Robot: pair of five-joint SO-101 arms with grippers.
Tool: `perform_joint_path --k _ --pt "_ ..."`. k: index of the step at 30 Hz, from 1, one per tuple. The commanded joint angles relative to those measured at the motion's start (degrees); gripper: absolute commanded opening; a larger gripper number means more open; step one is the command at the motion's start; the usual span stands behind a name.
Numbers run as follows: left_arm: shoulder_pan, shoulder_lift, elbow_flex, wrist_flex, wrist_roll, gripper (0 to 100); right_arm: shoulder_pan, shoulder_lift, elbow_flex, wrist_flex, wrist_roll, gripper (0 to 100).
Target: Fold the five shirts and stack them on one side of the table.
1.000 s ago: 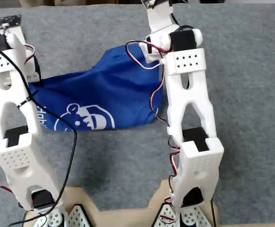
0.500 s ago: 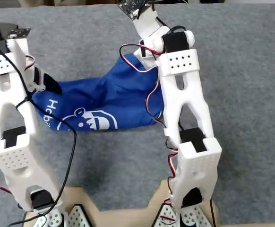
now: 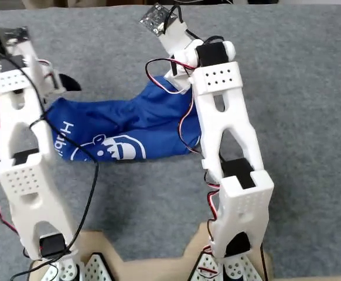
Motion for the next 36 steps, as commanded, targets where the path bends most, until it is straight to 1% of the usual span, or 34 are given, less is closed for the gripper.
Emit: perform_joint_path --k 1,3,5,13,16,20,31,34,36 --pt "1.8 2.1 -2.7 -3.2 0.7 38 -0.7 -4.2 0.0 -1.1 0.5 0.5" --pt "1.5 4.1 -3.3 -3.0 0.7 36 -0.7 -4.2 0.0 -1.1 0.5 0.5" --pt "0.9 5.8 -4.5 -2.6 0.7 31 -0.7 -4.2 0.0 -1.2 0.5 0.5" --pt "-1.4 8.9 -7.4 -2.5 0.8 2 -0.6 -4.2 0.1 -1.9 0.4 0.5" --pt "-1.2 8.6 -8.7 -0.7 0.8 3 -0.7 -4.2 0.1 -1.9 0.4 0.5" --pt "-0.6 8.6 -16.2 2.1 1.1 2 -0.7 -4.2 0.1 -1.9 0.4 0.5" --pt "6.9 8.6 -50.3 13.3 1.1 2 -0.7 -4.3 -0.5 -2.0 0.1 0.5" --pt "8.1 8.6 -58.7 18.2 1.0 2 -0.4 -4.7 -0.6 -4.3 -4.6 0.5" --pt "8.6 8.1 -59.0 20.2 0.8 2 0.1 -5.3 -1.4 -5.4 -8.6 0.5"
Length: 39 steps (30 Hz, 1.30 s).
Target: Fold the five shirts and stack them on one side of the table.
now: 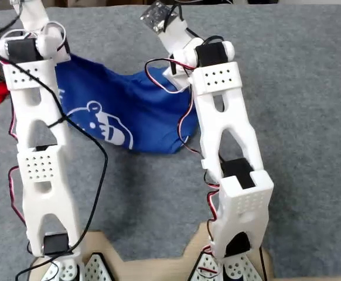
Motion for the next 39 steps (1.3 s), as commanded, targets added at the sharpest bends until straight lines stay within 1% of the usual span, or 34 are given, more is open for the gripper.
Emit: perform_joint_path --k 1,6,8,12,14,16,18,21,23,26,30,35,39 --pt "1.1 -2.9 -5.0 3.3 0.2 2 0.4 -5.8 -2.2 -2.6 -6.3 0.5" --pt "-1.3 -11.1 -4.8 5.7 0.2 2 2.3 -9.6 -8.2 -4.6 -11.6 0.5" --pt "-2.1 -14.2 -4.7 7.0 0.2 2 2.7 -11.8 -13.1 -5.3 -12.7 0.5" --pt "-3.6 -19.2 -4.7 7.1 0.2 2 3.9 -16.2 -23.7 -5.1 -15.8 0.5" --pt "-4.3 -22.1 -4.7 7.1 0.2 2 5.7 -18.7 -28.4 -5.1 -17.5 0.5" --pt "-4.6 -24.8 -3.9 7.2 0.2 2 6.5 -20.9 -32.8 -5.2 -18.0 0.5" --pt "-5.1 -27.6 -0.2 7.2 0.2 2 6.7 -22.8 -35.9 -5.0 -17.9 0.5" --pt "-5.2 -33.7 7.2 7.2 0.2 2 6.8 -25.3 -37.5 -3.3 -17.6 0.5" --pt "-4.8 -38.5 14.5 7.2 0.2 2 6.8 -26.9 -37.5 -0.8 -15.8 0.5" --pt "-4.4 -46.8 28.0 7.2 0.2 2 7.0 -29.8 -37.8 3.7 -15.0 0.5" --pt "-2.0 -59.3 47.2 7.2 0.1 2 7.0 -34.1 -37.4 9.1 -14.9 0.5" --pt "3.4 -74.5 69.1 7.1 -4.9 2 7.1 -35.0 -37.4 15.7 -12.9 0.5" --pt "4.7 -84.0 78.2 7.1 -7.2 2 7.1 -35.6 -38.1 22.2 -11.3 0.5"
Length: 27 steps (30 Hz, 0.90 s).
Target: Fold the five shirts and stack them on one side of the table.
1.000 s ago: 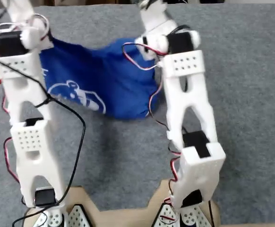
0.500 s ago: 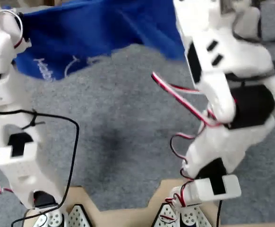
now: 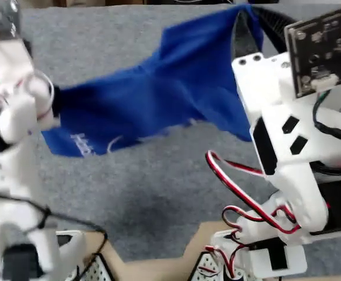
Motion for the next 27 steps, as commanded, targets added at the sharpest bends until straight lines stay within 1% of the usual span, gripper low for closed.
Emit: perform_joint_path --k 1,2,4,7,12,18,22,24,27 --pt "1.0 -9.4 7.1 0.5 -2.3 2 1.1 -2.4 -2.2 4.8 1.4 0.5" --pt "1.0 -11.4 8.2 0.5 -3.1 2 1.9 -3.2 -1.5 5.1 1.3 0.5" --pt "0.9 -14.5 9.9 0.5 -4.7 2 5.9 -5.2 0.7 4.9 1.4 0.5" --pt "0.9 -18.3 9.9 0.5 -5.5 2 9.7 -9.8 5.0 4.9 1.8 0.5" --pt "0.9 -23.0 8.1 0.5 -5.5 2 15.5 -19.6 16.0 4.8 6.5 0.5" --pt "0.9 -28.4 8.2 0.5 -5.5 2 17.2 -32.0 32.8 4.7 10.6 0.5" --pt "1.2 -27.8 12.5 0.4 -5.7 2 16.8 -34.9 46.7 1.8 10.9 0.5" --pt "1.3 -26.0 16.9 -2.3 -5.7 2 16.8 -34.5 54.1 -2.4 10.9 0.5" --pt "1.1 -21.7 26.0 -12.6 -5.6 2 16.7 -32.9 65.6 -12.2 10.8 0.5"
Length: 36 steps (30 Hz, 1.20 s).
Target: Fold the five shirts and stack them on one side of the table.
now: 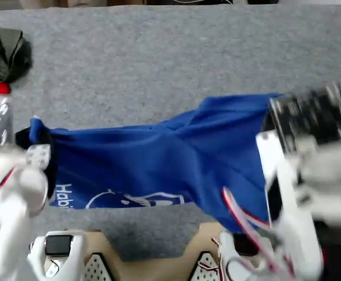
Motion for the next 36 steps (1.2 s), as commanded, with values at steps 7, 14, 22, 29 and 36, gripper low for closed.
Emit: perform_joint_path --k 7,14,22,29,36 --pt "0.4 21.3 21.6 -43.1 0.3 2 -2.2 10.4 26.8 -41.7 0.0 0.5" --pt "0.8 33.0 13.5 -38.9 3.8 2 -4.7 17.0 29.1 -44.7 0.4 0.5" --pt "6.0 37.1 17.0 -25.3 -0.8 2 -6.8 17.2 41.0 -32.2 8.1 0.6" --pt "12.5 37.1 24.8 -19.2 -6.7 2 -7.1 17.1 46.1 -24.1 14.9 0.9" --pt "13.2 37.6 25.9 -12.8 -9.8 2 -7.3 12.1 52.3 -16.3 20.0 0.9"
